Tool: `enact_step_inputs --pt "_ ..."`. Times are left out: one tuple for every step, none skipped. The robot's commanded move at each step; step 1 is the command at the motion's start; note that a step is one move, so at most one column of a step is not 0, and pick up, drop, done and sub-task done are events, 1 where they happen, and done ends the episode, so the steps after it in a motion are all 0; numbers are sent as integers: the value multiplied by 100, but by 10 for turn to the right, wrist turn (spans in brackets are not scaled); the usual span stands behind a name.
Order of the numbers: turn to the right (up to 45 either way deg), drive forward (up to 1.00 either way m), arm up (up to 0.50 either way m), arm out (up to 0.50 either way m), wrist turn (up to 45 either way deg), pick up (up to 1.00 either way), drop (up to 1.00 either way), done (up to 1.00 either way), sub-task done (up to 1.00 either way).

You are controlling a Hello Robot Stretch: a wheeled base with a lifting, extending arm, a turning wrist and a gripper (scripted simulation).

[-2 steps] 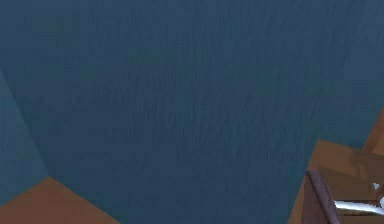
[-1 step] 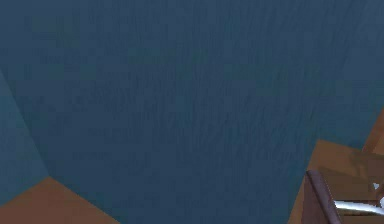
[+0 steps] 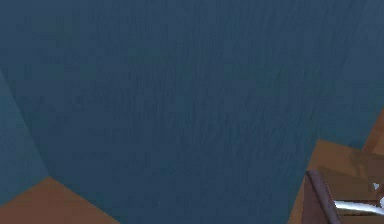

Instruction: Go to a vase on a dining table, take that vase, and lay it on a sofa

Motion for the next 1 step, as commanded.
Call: enact_step_inputs --pt "0 0 0 0 -30 0 0 0 0"
